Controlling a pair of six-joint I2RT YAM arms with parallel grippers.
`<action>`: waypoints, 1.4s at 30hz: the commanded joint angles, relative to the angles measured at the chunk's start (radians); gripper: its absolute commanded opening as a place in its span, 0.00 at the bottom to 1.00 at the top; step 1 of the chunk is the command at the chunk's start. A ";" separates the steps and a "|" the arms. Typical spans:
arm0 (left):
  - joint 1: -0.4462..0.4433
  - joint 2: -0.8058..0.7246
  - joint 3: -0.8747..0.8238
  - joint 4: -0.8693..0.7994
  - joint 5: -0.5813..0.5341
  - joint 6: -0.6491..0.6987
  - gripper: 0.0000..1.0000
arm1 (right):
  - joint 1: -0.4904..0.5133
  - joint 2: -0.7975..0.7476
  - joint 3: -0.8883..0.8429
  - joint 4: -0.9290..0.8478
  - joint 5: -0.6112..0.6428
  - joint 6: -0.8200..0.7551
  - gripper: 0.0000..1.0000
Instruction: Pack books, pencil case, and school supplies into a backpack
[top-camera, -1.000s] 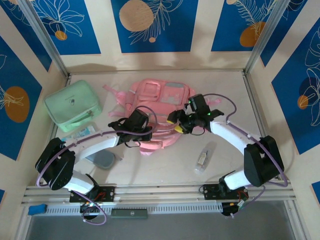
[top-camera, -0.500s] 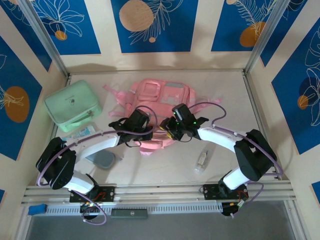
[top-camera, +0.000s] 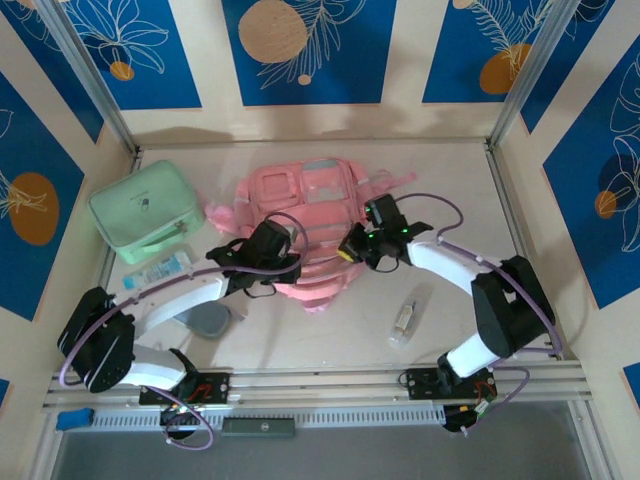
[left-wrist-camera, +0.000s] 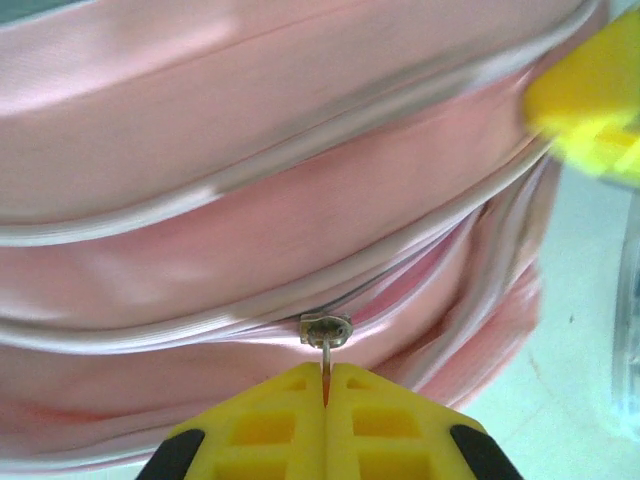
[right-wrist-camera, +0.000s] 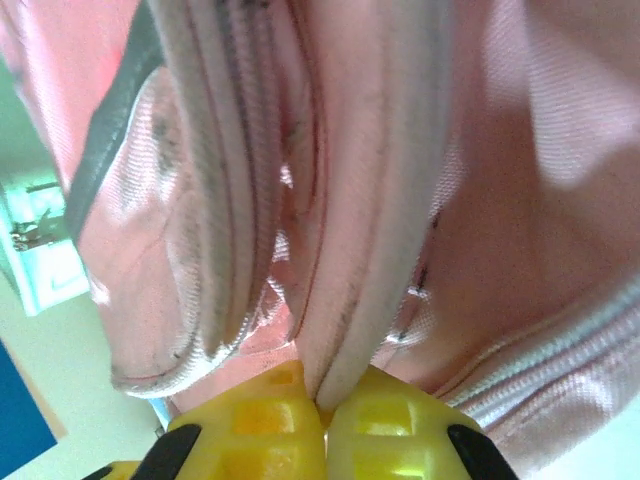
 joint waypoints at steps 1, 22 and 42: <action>0.009 0.013 0.000 -0.202 -0.047 0.068 0.00 | -0.164 -0.010 0.042 -0.097 0.002 -0.187 0.00; 0.013 0.028 -0.009 0.049 0.081 0.039 0.00 | 0.074 -0.152 -0.127 0.072 -0.024 0.126 0.61; 0.014 0.030 0.008 0.001 0.046 0.099 0.00 | 0.165 0.046 -0.023 0.151 0.224 0.136 0.10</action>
